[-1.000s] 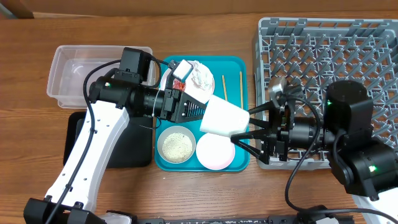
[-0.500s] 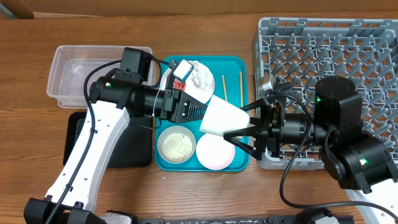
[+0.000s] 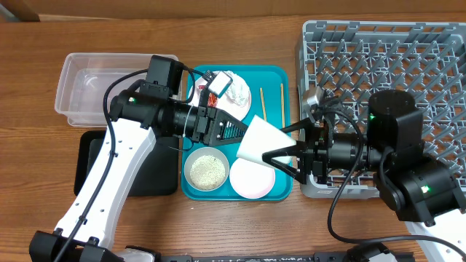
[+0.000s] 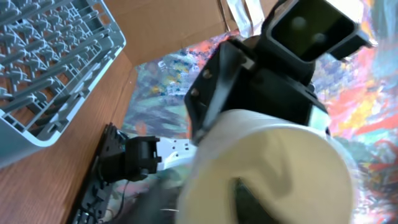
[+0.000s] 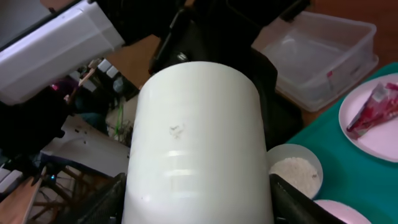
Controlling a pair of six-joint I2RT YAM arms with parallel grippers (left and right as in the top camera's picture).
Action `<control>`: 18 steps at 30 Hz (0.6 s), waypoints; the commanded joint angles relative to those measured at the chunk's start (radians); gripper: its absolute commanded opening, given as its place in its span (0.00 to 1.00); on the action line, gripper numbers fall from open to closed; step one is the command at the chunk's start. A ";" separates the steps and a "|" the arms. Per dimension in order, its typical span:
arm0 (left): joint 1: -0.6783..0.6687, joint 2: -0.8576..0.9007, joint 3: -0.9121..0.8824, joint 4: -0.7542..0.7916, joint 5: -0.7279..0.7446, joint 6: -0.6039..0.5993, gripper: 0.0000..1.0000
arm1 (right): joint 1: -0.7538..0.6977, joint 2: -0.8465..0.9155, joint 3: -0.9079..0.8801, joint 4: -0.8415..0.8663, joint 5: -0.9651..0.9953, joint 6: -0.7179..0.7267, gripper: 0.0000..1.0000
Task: Sort waste into correct bins and load items into the dishwasher
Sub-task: 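Hand the white cup from the left gripper to the right gripper, then place the white cup upside down in the dish rack with right gripper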
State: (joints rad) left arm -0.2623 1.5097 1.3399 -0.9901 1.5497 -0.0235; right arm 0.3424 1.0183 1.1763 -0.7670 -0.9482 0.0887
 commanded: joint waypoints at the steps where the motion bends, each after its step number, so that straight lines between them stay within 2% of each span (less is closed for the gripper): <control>1: 0.010 0.008 0.010 0.003 0.010 0.009 1.00 | -0.048 -0.032 0.022 -0.040 0.072 -0.006 0.58; 5: 0.053 0.008 0.010 0.001 -0.092 -0.016 1.00 | -0.167 -0.089 0.024 -0.163 0.178 0.000 0.58; 8: 0.068 0.008 0.010 -0.008 -0.247 -0.075 1.00 | -0.272 -0.122 0.024 -0.304 0.430 0.070 0.59; 12: 0.061 0.008 0.010 -0.008 -0.313 -0.090 1.00 | -0.324 -0.099 0.024 -0.482 0.729 0.214 0.59; 18: 0.056 0.008 0.010 -0.008 -0.383 -0.092 1.00 | -0.323 0.028 0.023 -0.644 0.773 0.238 0.59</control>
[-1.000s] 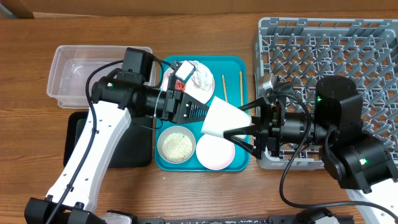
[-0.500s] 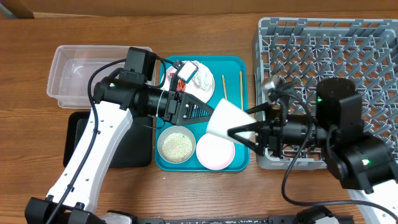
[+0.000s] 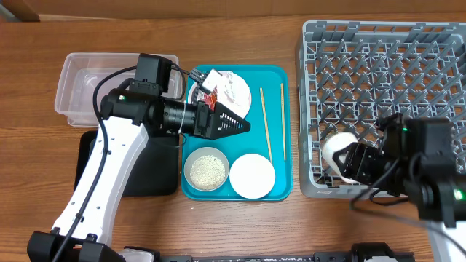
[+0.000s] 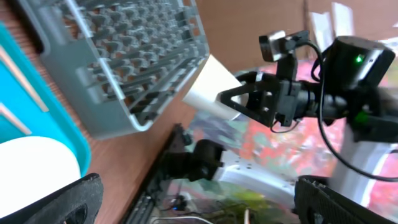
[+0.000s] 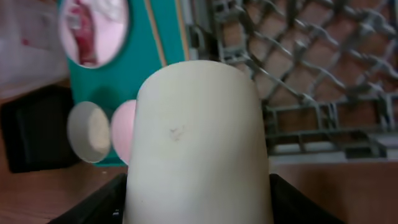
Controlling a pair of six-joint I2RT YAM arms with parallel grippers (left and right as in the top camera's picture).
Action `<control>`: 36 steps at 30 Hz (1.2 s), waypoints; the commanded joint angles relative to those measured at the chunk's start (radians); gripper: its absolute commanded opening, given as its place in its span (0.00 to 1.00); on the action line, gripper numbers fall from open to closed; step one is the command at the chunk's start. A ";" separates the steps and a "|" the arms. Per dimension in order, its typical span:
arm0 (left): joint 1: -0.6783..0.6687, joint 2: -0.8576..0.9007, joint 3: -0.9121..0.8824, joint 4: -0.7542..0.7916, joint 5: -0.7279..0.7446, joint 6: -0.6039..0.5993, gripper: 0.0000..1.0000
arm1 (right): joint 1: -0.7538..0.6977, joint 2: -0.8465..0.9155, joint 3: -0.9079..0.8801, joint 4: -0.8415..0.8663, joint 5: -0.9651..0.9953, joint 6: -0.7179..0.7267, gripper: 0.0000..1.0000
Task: Sort waste into correct bins and load items into the dishwasher
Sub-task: 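Place the white cup upside down in the dish rack with right gripper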
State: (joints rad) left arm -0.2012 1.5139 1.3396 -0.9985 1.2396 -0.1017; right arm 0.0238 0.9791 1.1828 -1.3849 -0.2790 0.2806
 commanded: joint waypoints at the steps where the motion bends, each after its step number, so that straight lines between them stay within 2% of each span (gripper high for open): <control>1: -0.005 0.003 0.010 0.000 -0.081 -0.018 1.00 | -0.004 0.098 0.015 -0.035 0.104 0.047 0.59; 5: -0.007 0.004 0.010 -0.025 -0.128 -0.031 1.00 | -0.004 0.229 0.015 -0.036 0.127 0.069 0.60; 8: -0.011 0.003 0.010 -0.074 -0.185 -0.028 1.00 | -0.005 0.319 0.015 -0.035 0.166 0.087 0.66; 12: -0.011 0.003 0.010 -0.132 -0.246 -0.012 1.00 | -0.005 0.418 0.015 -0.046 0.134 0.082 0.80; 17: -0.030 0.003 0.010 -0.158 -0.311 0.009 1.00 | -0.005 0.418 0.025 -0.028 0.128 0.080 1.00; 19: -0.056 0.003 0.010 -0.156 -0.359 0.008 1.00 | -0.005 0.394 0.039 -0.009 0.121 0.083 1.00; 23: -0.150 0.003 0.010 -0.156 -0.568 -0.058 0.99 | -0.005 0.299 0.071 0.044 0.062 0.082 0.97; 31: -0.332 0.003 0.010 -0.156 -0.981 -0.225 0.92 | -0.005 0.102 0.075 0.125 0.000 0.060 0.84; 33: -0.408 0.003 0.003 -0.147 -1.129 -0.277 0.85 | -0.005 0.064 0.075 0.134 0.000 0.060 0.84; 35: -0.465 0.005 -0.007 -0.134 -1.217 -0.310 0.81 | -0.005 0.046 0.075 0.135 0.000 0.060 0.84; 36: -0.519 0.005 -0.026 -0.101 -1.266 -0.329 0.76 | -0.005 0.036 0.075 0.135 0.000 0.060 0.84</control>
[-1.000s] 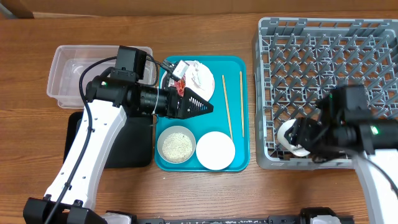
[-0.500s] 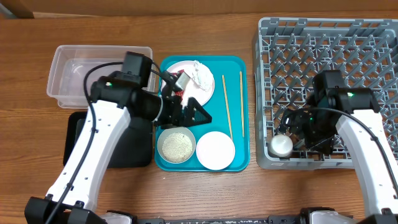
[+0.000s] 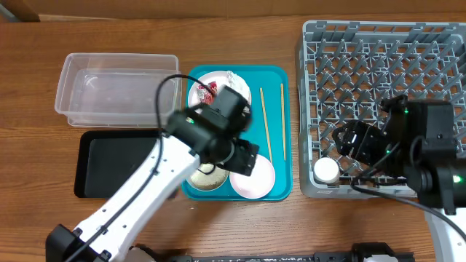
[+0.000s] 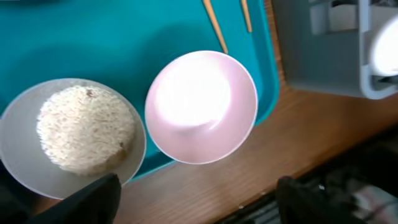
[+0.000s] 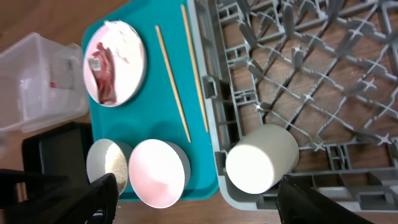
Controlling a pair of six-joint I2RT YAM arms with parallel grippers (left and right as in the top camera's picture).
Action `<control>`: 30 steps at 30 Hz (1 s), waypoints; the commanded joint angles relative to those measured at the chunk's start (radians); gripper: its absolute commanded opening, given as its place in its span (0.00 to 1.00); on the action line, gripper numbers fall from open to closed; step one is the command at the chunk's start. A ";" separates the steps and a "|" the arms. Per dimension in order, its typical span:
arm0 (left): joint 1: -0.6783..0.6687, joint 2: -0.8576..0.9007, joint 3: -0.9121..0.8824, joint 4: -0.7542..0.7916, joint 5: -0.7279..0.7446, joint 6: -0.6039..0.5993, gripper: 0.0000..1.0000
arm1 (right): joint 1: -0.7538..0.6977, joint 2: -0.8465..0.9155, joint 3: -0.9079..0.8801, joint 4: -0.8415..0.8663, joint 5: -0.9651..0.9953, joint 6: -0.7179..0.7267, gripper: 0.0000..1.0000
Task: Sort waste into correct bins and load items into the dishwasher
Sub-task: 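Place the white cup upside down in the dish rack with right gripper, then grasp the rice-filled bowl with the left gripper and lift it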
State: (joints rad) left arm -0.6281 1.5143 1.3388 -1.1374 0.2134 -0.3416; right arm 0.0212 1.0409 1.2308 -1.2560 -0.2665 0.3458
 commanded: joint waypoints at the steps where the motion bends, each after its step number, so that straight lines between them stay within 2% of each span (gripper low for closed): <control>1: -0.116 0.004 -0.038 0.058 -0.256 -0.091 0.75 | -0.002 -0.027 0.027 0.006 -0.013 -0.005 0.84; 6: -0.193 0.004 -0.113 0.146 -0.351 -0.138 0.75 | -0.002 -0.029 0.026 0.005 -0.013 -0.005 0.84; 9: -0.203 0.004 -0.155 0.166 -0.375 -0.146 0.69 | -0.002 -0.029 0.026 0.006 -0.013 -0.005 0.85; 11: -0.199 0.004 -0.167 0.132 -0.431 -0.218 0.64 | -0.002 -0.029 0.026 0.005 -0.013 -0.005 0.85; 14: -0.174 0.004 -0.181 0.093 -0.504 -0.310 0.65 | -0.002 -0.029 0.026 0.005 -0.013 -0.005 0.85; 19: -0.127 0.004 -0.239 0.106 -0.464 -0.315 0.58 | -0.002 -0.029 0.026 0.003 -0.013 -0.005 0.86; 22: -0.107 0.004 -0.291 0.142 -0.357 -0.234 0.53 | -0.002 -0.029 0.026 0.002 -0.012 -0.005 0.89; 25: -0.100 0.004 -0.348 0.211 -0.246 -0.098 0.55 | -0.002 -0.029 0.026 0.002 -0.012 -0.005 0.89; 30: -0.098 0.004 -0.432 0.298 -0.235 -0.035 0.57 | -0.002 -0.029 0.026 0.002 -0.012 -0.005 0.89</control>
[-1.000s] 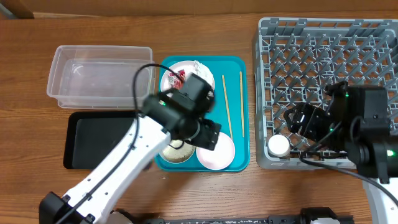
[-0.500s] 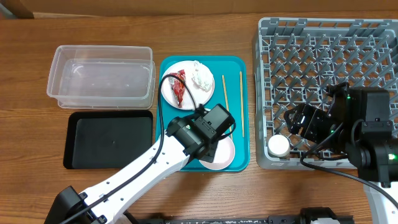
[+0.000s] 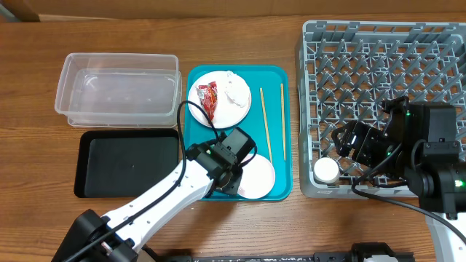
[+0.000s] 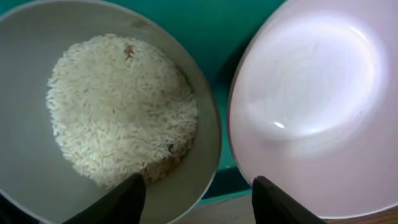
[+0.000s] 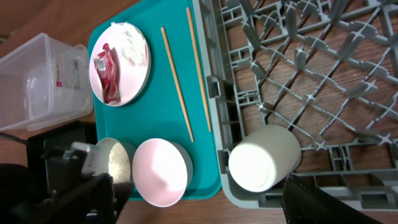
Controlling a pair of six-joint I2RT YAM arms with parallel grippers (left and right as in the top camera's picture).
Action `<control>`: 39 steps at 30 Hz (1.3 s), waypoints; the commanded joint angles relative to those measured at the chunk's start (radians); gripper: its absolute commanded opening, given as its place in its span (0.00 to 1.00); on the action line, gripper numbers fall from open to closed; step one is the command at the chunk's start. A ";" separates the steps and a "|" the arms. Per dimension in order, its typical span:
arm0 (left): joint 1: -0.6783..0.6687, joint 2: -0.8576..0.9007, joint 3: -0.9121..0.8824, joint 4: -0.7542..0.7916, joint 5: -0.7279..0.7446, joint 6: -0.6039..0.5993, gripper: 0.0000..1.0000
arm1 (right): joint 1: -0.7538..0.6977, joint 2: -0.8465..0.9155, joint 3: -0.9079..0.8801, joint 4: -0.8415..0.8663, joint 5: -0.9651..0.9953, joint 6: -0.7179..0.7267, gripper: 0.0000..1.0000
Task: Sort waste into correct bins and load items into the dishwasher
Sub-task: 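Grasp the rice-filled bowl with the left gripper and lift it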
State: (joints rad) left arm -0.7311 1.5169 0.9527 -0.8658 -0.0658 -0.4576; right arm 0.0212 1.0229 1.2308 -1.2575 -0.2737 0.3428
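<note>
The grey bowl of rice (image 4: 118,112) and the empty pink bowl (image 4: 311,106) sit side by side at the front of the teal tray (image 3: 277,87). My left gripper (image 4: 196,186) hangs open just above them, one finger over the rice bowl, the other over the pink bowl, the rice bowl's rim between them. The white cup (image 5: 264,158) stands upside down in the front left corner of the grey dish rack (image 3: 386,58). My right gripper (image 5: 199,205) is open and empty above that corner.
A pink plate (image 3: 218,94) with a red wrapper and crumpled tissue lies at the tray's back. Two chopsticks (image 3: 265,124) lie along its right side. A clear bin (image 3: 116,98) and a black tray bin (image 3: 127,164) stand left of the tray.
My left gripper has come down from higher above the two bowls to just over them, still open. The right gripper and the cup in the rack have hardly moved.
First the white cup was held between both grippers over the tray's right edge. Then my right gripper had it over the rack's front left and the left gripper was empty. Later the cup stood in the rack, right gripper open; the left has moved over the bowls.
</note>
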 commanded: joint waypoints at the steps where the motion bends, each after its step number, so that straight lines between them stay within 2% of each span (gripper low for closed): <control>1: 0.005 0.002 -0.059 0.036 0.039 0.080 0.56 | -0.002 -0.011 0.026 0.004 -0.005 -0.002 0.89; 5: 0.005 0.002 -0.101 0.088 0.028 0.076 0.41 | -0.002 -0.011 0.026 0.003 -0.005 -0.002 0.89; 9: 0.005 0.002 -0.122 0.119 -0.022 0.050 0.32 | -0.002 -0.011 0.026 0.003 -0.005 -0.002 0.90; 13: 0.005 0.002 -0.120 0.127 -0.001 0.050 0.35 | -0.002 -0.011 0.026 0.000 -0.005 -0.002 0.89; 17: 0.005 0.001 -0.105 0.127 0.071 0.050 0.31 | -0.002 -0.011 0.026 -0.003 -0.005 -0.002 0.89; 21: 0.005 0.000 -0.038 0.073 0.084 0.050 0.44 | -0.002 -0.011 0.026 -0.003 -0.005 -0.002 0.89; 23: 0.005 0.001 -0.009 0.040 0.054 0.050 0.57 | -0.002 -0.011 0.026 -0.003 -0.005 -0.002 0.89; 29: 0.005 0.002 -0.049 0.049 0.000 0.046 0.57 | -0.002 -0.011 0.026 -0.003 -0.005 -0.002 0.89; 32: 0.006 0.002 -0.090 0.090 -0.015 0.033 0.52 | -0.002 -0.011 0.026 -0.003 -0.005 -0.002 0.89; 39: 0.005 0.002 -0.125 0.162 -0.012 0.008 0.24 | -0.002 -0.011 0.026 -0.001 -0.005 -0.002 0.90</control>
State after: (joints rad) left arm -0.7311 1.5169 0.8364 -0.7170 -0.0605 -0.4416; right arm 0.0208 1.0229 1.2308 -1.2648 -0.2737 0.3431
